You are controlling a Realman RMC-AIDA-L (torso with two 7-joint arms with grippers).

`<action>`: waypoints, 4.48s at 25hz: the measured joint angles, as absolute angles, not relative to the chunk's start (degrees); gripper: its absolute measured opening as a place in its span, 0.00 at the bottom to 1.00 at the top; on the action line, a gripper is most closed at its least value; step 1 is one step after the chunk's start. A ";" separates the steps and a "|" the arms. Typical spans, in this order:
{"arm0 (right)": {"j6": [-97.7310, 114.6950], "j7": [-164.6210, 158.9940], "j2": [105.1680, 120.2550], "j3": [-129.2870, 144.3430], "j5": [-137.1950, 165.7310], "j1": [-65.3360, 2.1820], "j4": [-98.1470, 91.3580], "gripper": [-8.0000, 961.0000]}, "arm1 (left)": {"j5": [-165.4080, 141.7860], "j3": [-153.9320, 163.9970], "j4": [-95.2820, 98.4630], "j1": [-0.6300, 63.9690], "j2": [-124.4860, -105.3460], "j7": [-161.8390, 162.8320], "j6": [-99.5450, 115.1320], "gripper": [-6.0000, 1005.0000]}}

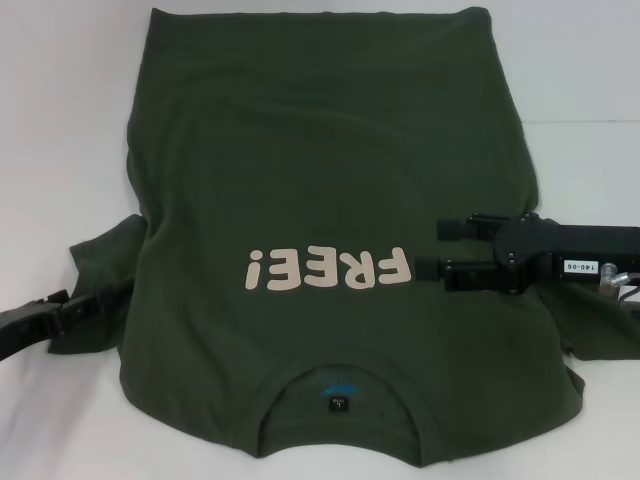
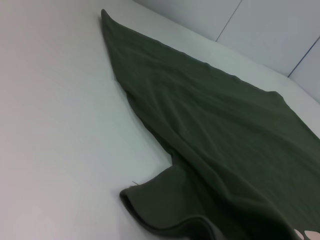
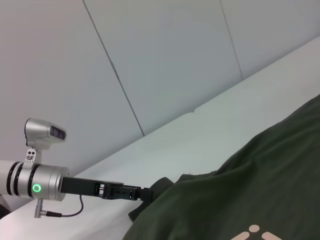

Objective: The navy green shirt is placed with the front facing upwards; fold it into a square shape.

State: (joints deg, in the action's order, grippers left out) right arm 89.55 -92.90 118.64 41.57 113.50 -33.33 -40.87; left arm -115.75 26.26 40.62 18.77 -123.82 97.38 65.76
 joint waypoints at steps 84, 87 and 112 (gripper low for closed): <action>89.76 -93.16 119.52 41.31 110.13 -33.84 -37.97 0.89 | -124.89 24.90 50.80 24.32 -119.45 101.26 57.04 0.07; 89.71 -93.16 119.52 41.31 110.13 -33.84 -37.91 0.89 | -124.89 24.90 50.84 24.30 -119.44 101.36 57.40 0.07; 89.65 -92.73 119.52 41.39 110.03 -33.83 -37.79 0.88 | -127.25 33.65 54.86 27.03 -120.93 111.38 79.86 0.11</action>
State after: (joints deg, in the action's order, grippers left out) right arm 89.65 -92.73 119.52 41.39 110.03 -33.83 -37.79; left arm -127.25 33.65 54.86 27.03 -120.93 111.38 79.86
